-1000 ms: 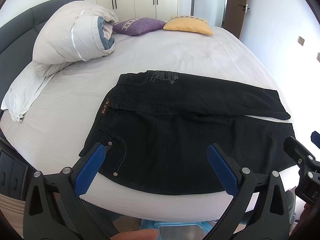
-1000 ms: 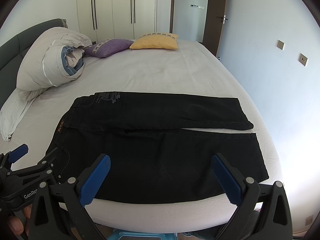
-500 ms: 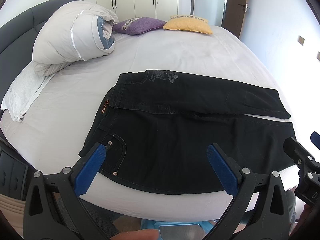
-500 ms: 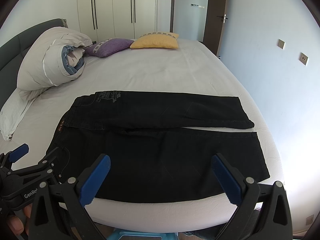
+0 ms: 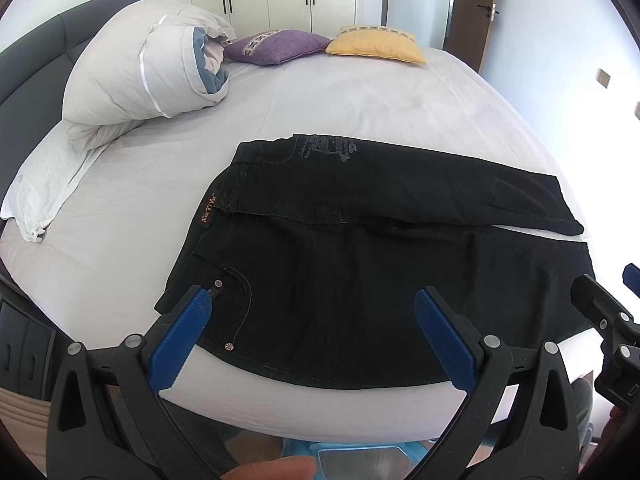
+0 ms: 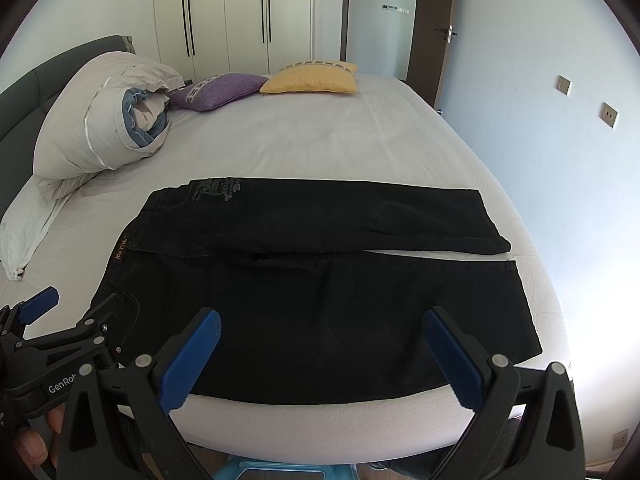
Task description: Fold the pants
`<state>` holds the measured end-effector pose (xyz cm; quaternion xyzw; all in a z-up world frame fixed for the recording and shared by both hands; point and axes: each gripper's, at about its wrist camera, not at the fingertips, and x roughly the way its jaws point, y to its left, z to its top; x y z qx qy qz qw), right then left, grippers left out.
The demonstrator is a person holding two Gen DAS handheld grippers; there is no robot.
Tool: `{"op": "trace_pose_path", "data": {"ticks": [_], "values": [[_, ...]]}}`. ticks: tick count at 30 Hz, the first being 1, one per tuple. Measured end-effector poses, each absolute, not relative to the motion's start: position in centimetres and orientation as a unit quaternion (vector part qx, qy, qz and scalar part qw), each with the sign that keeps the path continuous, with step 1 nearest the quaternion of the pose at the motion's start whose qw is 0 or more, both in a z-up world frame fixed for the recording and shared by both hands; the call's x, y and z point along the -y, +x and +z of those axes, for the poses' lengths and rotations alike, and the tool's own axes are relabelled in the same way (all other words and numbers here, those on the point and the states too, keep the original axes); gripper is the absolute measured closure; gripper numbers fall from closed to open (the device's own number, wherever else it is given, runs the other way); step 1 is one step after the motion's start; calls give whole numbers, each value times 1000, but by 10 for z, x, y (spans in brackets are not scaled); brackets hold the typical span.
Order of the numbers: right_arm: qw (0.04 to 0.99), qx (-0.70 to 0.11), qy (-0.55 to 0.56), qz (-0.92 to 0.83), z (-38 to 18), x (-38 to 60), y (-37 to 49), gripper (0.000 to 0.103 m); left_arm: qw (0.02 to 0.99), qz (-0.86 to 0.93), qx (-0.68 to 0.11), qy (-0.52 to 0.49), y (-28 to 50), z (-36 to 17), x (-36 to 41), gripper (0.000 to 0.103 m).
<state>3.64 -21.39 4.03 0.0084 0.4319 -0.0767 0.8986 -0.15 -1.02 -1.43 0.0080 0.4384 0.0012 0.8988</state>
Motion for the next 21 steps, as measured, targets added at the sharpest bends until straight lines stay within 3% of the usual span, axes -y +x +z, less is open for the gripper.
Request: {"op": "trace_pose_path", "data": {"ticks": [13,21], "values": [[895,-443,-7,-56,28,223,72,0,899,-22,-433,58,54,-34,-2,0],[896,-443,-31,16,11,232,133,0,879,-107,-451,113,162,-69,-16,0]]}}
